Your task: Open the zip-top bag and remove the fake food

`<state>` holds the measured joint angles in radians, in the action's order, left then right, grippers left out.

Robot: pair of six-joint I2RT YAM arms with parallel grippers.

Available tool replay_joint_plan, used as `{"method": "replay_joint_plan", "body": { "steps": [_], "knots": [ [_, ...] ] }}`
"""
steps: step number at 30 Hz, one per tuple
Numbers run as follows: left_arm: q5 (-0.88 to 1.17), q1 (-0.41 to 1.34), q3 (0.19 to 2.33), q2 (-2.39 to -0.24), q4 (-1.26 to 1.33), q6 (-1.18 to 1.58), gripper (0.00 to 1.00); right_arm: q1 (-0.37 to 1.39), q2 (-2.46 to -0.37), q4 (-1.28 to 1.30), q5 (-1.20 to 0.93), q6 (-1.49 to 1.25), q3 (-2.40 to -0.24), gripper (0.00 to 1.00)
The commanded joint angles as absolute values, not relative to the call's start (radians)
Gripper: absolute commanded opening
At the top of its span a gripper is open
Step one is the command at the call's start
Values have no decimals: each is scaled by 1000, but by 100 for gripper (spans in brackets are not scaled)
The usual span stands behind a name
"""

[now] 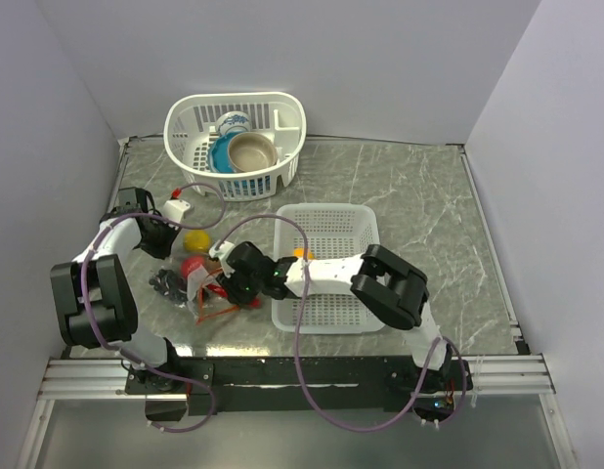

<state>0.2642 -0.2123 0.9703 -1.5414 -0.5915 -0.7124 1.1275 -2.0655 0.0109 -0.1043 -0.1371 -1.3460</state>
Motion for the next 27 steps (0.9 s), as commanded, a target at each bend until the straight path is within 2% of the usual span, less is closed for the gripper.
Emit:
{"method": "replay_joint_plan", "body": {
  "steps": [1, 6, 10, 15, 20, 22, 23, 24, 26, 27],
  "knots": [
    [256, -212, 985, -1506, -581, -693, 1, 1121, -1849, 67, -144, -107, -1296, 0],
    [293, -210, 1031, -1502, -646, -667, 1, 1069, -1614, 55, -137, -129, -1139, 0],
    [365, -210, 1083, -1488, -719, -624, 1, 1042, -1448, 22, -39, -184, -994, 0],
    [400, -196, 1052, -1474, -726, -612, 1, 1035, -1302, 3, 306, -288, -827, 0],
    [394, -195, 996, -1470, -712, -618, 1, 1037, -1365, 190, 734, -412, -876, 2],
    [393, -195, 986, -1460, -707, -618, 1, 1037, -1406, 288, 863, -471, -909, 19],
    [390, -196, 983, -1459, -701, -617, 1, 1043, -1436, 308, 883, -480, -940, 47],
    [379, -195, 980, -1460, -700, -618, 1, 1048, -1440, 322, 902, -488, -951, 62],
    [364, -195, 971, -1457, -677, -620, 1, 1066, -1433, 310, 928, -479, -965, 83],
    [353, -196, 965, -1459, -663, -621, 1, 1075, -1424, 281, 927, -454, -966, 86]
  ]
}}
